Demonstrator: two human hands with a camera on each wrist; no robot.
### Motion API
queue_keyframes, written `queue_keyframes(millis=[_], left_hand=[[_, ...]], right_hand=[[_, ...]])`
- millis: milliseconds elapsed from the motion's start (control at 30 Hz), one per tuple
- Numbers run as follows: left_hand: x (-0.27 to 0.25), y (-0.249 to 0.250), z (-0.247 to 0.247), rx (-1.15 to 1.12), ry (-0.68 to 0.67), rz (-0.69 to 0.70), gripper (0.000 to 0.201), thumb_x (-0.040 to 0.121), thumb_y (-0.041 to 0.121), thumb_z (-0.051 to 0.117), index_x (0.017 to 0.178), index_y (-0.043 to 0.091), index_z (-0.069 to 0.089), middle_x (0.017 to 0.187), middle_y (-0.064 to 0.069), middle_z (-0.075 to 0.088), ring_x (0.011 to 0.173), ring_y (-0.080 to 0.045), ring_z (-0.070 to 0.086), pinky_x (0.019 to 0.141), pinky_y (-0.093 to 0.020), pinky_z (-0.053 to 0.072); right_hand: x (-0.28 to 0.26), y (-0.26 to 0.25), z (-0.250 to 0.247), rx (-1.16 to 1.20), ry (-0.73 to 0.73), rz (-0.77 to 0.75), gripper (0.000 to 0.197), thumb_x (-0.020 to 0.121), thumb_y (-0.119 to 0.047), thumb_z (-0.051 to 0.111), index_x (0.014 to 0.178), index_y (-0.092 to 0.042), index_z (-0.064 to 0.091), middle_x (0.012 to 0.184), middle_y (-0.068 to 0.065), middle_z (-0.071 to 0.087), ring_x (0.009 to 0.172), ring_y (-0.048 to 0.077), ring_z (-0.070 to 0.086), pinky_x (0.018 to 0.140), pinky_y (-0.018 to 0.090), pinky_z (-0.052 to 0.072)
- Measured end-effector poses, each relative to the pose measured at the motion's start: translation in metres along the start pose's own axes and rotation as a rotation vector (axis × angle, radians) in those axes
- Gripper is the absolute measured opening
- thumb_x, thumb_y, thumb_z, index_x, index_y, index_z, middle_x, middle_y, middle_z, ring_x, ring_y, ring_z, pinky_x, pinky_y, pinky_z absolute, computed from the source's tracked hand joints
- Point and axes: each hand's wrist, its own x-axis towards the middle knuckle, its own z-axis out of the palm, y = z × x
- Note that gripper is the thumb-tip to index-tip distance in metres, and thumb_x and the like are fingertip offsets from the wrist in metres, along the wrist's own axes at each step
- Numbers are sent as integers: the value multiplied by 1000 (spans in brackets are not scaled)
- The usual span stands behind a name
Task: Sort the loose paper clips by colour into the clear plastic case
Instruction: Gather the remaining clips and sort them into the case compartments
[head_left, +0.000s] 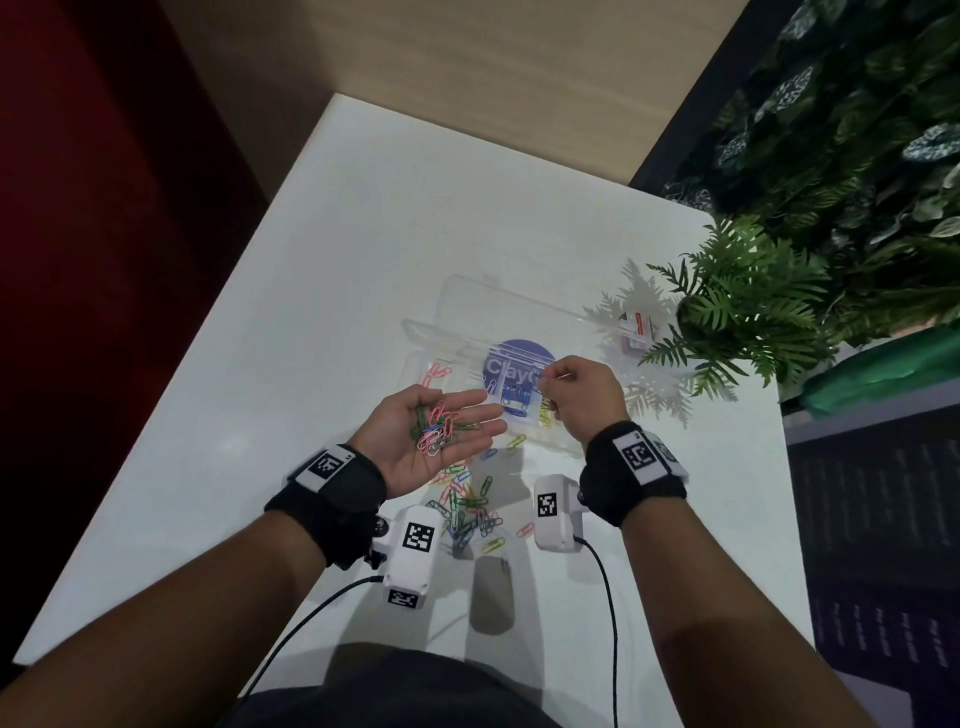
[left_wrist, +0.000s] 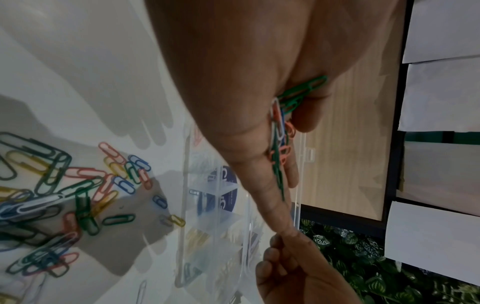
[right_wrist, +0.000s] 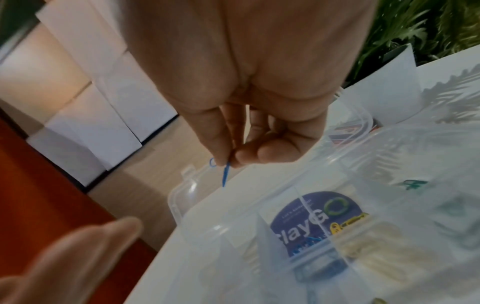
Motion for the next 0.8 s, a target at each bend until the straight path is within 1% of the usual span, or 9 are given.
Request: queue_keyframes(millis=[67, 167, 300, 400, 500, 600, 633, 733, 800], left_hand=[[0, 1, -2, -3, 3, 5, 43, 82, 17, 43, 103, -10, 68, 122, -30, 60, 104, -45, 63, 88, -50, 52], [0, 4, -3, 1, 18, 16, 42, 86, 17, 41, 103, -10, 69, 122, -30, 60, 104, -45, 64, 87, -49, 53], [1, 5, -2, 13, 28, 28, 44, 91, 18, 36, 105, -10, 68, 123, -30, 60, 107, -44, 62, 89, -49, 52], [2, 5, 1, 15, 24, 33, 44, 92, 18, 36, 108, -9, 67, 123, -29, 60, 108, -44, 62, 91, -50, 50], [2, 2, 7, 39, 40, 38, 45, 93, 19, 35, 109, -8, 67, 121, -28, 62, 105, -41, 64, 92, -50, 50], [1, -2, 12, 57, 51, 56, 45, 90, 18, 37, 118, -9, 60, 116, -28, 63, 99, -39, 66, 93, -49, 50], [1, -3, 13, 59, 45, 60, 47, 87, 18, 39, 121, -10, 57, 112, -28, 64, 96, -38, 67, 93, -49, 50], [-1, -7, 15, 63, 41, 68, 52, 81, 17, 41, 124, -11, 52, 101, -26, 65, 83, -35, 69, 85, -45, 55], [-4, -9, 14, 71, 27, 70, 50, 82, 17, 40, 120, -12, 55, 98, -25, 65, 79, -33, 68, 81, -43, 56]], right_hand=[[13, 4, 8, -102, 14, 24, 18, 83, -14, 65, 67, -20, 60, 70, 3, 63, 70, 24, 59, 76, 40, 54], [20, 7, 17, -191, -7, 65, 14, 85, -14, 62, 72, -19, 64, 78, 4, 67, 84, 27, 66, 80, 39, 56], [13, 5, 13, -180, -9, 51, 16, 86, -12, 62, 73, -22, 65, 80, 2, 69, 85, 25, 67, 80, 37, 56], [-8, -6, 5, -173, 4, -73, 7, 85, -14, 63, 81, -17, 68, 78, -3, 67, 78, 17, 63, 75, 29, 51], [-40, -21, 5, -128, -72, -240, 3, 81, -14, 68, 80, -15, 71, 74, -8, 65, 68, 4, 55, 71, 22, 45], [-59, -28, 11, -250, -165, -360, 13, 81, -17, 68, 90, -21, 75, 82, -9, 63, 69, -3, 51, 66, 13, 39], [-62, -29, 13, -311, -179, -379, 16, 82, -19, 68, 96, -23, 74, 85, -7, 61, 73, -1, 51, 66, 14, 38], [-68, -32, 19, -439, -198, -405, 21, 87, -23, 63, 106, -26, 71, 91, 2, 56, 86, 16, 55, 73, 28, 42], [-72, -34, 21, -475, -221, -409, 25, 88, -18, 59, 108, -27, 70, 91, 2, 53, 84, 17, 53, 73, 30, 44]])
